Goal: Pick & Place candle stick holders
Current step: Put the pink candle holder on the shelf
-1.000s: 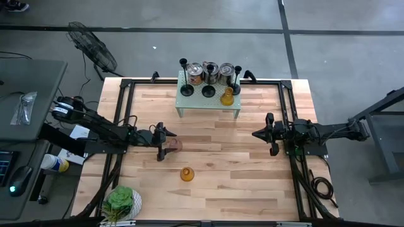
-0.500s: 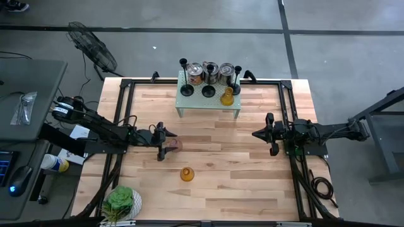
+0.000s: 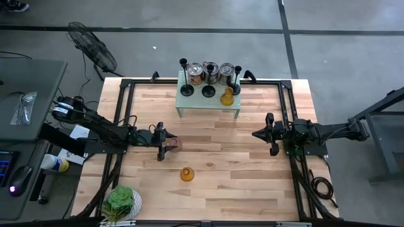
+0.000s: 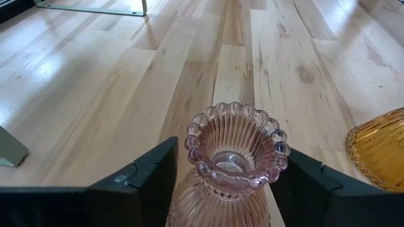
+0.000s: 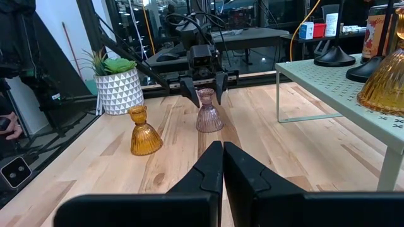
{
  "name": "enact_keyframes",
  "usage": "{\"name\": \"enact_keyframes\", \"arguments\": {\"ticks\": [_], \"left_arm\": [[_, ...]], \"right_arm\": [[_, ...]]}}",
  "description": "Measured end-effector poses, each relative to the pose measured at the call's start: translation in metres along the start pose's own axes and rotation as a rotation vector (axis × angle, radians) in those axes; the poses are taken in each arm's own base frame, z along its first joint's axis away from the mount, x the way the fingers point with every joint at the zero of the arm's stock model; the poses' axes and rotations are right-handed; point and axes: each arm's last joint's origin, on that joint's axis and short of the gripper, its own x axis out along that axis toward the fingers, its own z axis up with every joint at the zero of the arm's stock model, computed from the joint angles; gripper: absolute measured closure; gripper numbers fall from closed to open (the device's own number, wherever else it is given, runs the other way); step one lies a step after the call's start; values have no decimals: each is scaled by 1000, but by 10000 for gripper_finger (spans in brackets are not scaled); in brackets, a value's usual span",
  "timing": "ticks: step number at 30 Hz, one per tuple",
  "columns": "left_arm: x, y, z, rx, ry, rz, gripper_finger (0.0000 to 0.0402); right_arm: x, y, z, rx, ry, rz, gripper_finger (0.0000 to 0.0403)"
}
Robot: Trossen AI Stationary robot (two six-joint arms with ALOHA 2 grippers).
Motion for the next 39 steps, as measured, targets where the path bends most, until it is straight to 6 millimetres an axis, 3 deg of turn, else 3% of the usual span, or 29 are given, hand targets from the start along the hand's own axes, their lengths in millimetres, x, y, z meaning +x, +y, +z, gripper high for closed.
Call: {"name": "enact_keyframes", "arguments": {"ticks": [24,39], "left_arm": [[0,0,0,0,3,-3,259],[0,0,-1,1,6,-2,266]], "right_arm": [[0,0,0,0,0,0,399],[0,0,0,0,0,0,399]]}}
